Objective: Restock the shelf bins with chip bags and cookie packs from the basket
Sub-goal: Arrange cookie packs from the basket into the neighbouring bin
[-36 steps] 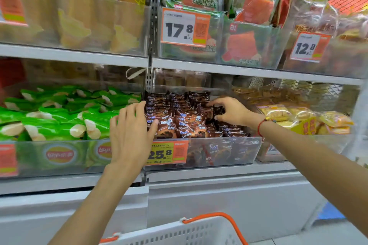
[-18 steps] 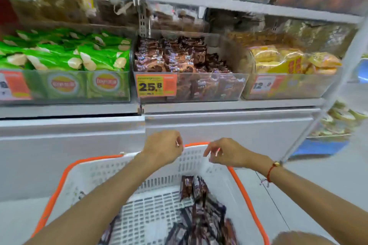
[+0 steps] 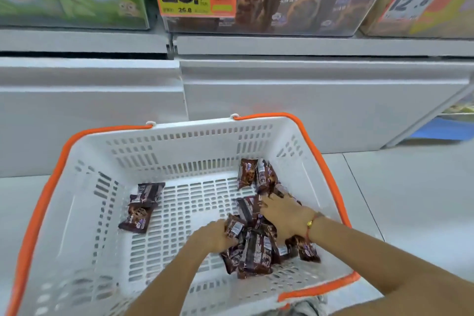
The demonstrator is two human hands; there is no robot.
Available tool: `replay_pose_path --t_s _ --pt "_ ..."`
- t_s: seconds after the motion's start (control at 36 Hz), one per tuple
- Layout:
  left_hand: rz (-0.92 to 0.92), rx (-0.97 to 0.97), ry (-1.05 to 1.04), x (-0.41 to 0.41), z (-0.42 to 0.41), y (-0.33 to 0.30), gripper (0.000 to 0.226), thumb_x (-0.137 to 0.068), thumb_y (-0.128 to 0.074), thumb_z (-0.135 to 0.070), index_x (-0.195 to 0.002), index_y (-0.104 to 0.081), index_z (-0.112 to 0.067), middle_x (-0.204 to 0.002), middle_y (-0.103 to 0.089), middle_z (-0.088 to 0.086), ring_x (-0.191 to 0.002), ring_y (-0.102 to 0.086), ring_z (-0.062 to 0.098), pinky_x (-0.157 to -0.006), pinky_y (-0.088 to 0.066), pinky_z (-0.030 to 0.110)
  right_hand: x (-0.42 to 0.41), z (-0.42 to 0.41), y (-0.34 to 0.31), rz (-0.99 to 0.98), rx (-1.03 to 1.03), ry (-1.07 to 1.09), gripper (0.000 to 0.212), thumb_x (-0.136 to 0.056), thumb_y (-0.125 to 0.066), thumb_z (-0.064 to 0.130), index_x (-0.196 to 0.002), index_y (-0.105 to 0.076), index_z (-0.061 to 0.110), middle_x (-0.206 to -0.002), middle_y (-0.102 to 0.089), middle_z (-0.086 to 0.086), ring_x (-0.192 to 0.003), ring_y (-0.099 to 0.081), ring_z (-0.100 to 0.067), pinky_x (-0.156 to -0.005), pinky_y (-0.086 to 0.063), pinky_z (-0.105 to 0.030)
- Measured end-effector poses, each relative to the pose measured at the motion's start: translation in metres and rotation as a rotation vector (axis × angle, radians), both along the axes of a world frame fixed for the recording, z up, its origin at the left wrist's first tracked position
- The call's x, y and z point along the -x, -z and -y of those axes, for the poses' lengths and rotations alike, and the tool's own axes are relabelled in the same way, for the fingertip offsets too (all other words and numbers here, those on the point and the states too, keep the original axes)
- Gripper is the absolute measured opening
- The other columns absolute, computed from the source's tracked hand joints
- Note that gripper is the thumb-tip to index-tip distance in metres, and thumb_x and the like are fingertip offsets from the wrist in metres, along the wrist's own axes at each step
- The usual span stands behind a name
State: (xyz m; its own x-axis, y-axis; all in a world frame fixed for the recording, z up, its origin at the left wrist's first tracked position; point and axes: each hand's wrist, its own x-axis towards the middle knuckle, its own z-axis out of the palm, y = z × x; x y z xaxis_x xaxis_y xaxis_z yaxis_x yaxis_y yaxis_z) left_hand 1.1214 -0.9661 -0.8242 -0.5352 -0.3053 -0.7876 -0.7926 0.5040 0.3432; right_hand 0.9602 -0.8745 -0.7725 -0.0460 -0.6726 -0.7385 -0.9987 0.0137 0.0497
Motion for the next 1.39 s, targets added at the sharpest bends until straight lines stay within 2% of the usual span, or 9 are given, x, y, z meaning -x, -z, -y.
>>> replay_pose_path --t_s 0.19,0.36,0.47,0.64,0.75,0.86,1.08,1.33,1.39 --pt "-0.067 0.071 -0.085 -0.002 -0.008 0.018 0.057 -0.091 -0.059 -0.044 -0.13 -0.036 -0.01 -0.126 -0.047 0.011 -0.107 -0.056 0.027 -0.089 -0.047 0.038 0.007 0.004 0.008 0.069 -0.021 -0.031 0.065 -0.076 -0.073 0.049 -0.126 -0.056 0.01 -0.124 -0.047 -0.006 -0.114 -0.039 -0.024 -0.091 -0.04 -0.036" --pt "-0.14 -0.3 -0.278 0.006 0.022 -0.006 0.014 -0.099 -0.051 -0.028 -0.092 -0.047 -0.016 -0.092 -0.057 0.01 -0.066 -0.048 0.013 -0.062 -0.04 0.024 0.005 0.016 -0.006 0.213 -0.019 0.225 0.062 -0.087 -0.06 0.052 -0.134 -0.05 0.013 -0.127 -0.051 -0.009 -0.119 -0.043 -0.026 -0.095 -0.042 -0.038" --pt "-0.215 -0.473 -0.414 0.011 0.043 -0.045 0.02 -0.101 -0.044 -0.032 -0.113 -0.051 -0.017 -0.102 -0.053 -0.009 -0.09 -0.055 0.009 -0.078 -0.046 0.019 0.004 0.028 -0.035 0.363 0.094 0.462 0.05 -0.098 -0.049 0.032 -0.143 -0.038 0.011 -0.139 -0.046 -0.008 -0.125 -0.045 -0.028 -0.101 -0.038 -0.032" --pt "-0.398 -0.702 -0.494 0.022 0.066 -0.105 0.028 -0.103 -0.033 -0.034 -0.111 -0.053 -0.018 -0.114 -0.063 0.003 -0.106 -0.058 0.017 -0.088 -0.045 0.026 0.005 0.047 -0.099 0.597 0.33 0.844 0.045 -0.101 -0.045 0.022 -0.144 -0.035 0.014 -0.133 -0.051 -0.008 -0.122 -0.05 -0.024 -0.095 -0.039 -0.026" --pt "-0.485 -0.645 -0.468 0.031 0.078 -0.154 0.036 -0.102 -0.03 -0.04 -0.111 -0.055 -0.016 -0.111 -0.063 0.006 -0.098 -0.056 0.018 -0.084 -0.04 0.026 0.015 0.052 -0.146 0.708 0.508 1.006 0.022 -0.094 -0.059 0.019 -0.116 -0.058 0.016 -0.09 -0.06 0.005 -0.087 -0.059 -0.011 -0.065 -0.046 -0.011" --pt "-0.558 -0.582 -0.397 0.032 0.092 -0.209 0.029 -0.101 -0.035 -0.042 -0.103 -0.054 -0.02 -0.099 -0.062 0.002 -0.083 -0.052 0.015 -0.073 -0.04 0.026 0.027 0.047 -0.191 0.814 0.564 1.01 0.025 -0.087 -0.068 0.031 -0.109 -0.071 0.019 -0.113 -0.068 0.001 -0.107 -0.059 -0.011 -0.088 -0.043 -0.025" --pt "-0.699 -0.367 -0.274 0.032 0.111 -0.313 0.017 -0.093 -0.058 -0.035 -0.099 -0.068 -0.022 -0.091 -0.072 -0.009 -0.076 -0.064 0.001 -0.07 -0.047 0.014 0.028 0.047 -0.257 0.941 0.804 1.028 0.03 -0.089 -0.066 0.03 -0.112 -0.069 0.011 -0.113 -0.07 -0.007 -0.106 -0.062 -0.016 -0.096 -0.043 -0.03" --pt "-1.051 -0.046 -0.326 0.038 0.117 -0.339 0.038 -0.087 -0.069 -0.035 -0.116 -0.062 -0.012 -0.106 -0.07 0.002 -0.091 -0.064 0.009 -0.076 -0.047 0.018 0.027 0.059 -0.299 0.892 1.135 0.909 0.038 -0.08 -0.075 0.011 -0.115 -0.059 0.016 -0.109 -0.062 0.004 -0.095 -0.06 -0.007 -0.073 -0.044 -0.009" --pt "-1.128 -0.049 -0.321 0.043 0.116 -0.346 0.012 -0.091 -0.064 -0.025 -0.103 -0.065 -0.021 -0.091 -0.071 -0.003 -0.081 -0.065 0.006 -0.074 -0.047 0.016 0.028 0.063 -0.31 0.923 1.154 0.862 0.044 -0.079 -0.077 0.011 -0.117 -0.058 0.021 -0.114 -0.06 0.009 -0.1 -0.058 -0.004 -0.081 -0.048 -0.013"
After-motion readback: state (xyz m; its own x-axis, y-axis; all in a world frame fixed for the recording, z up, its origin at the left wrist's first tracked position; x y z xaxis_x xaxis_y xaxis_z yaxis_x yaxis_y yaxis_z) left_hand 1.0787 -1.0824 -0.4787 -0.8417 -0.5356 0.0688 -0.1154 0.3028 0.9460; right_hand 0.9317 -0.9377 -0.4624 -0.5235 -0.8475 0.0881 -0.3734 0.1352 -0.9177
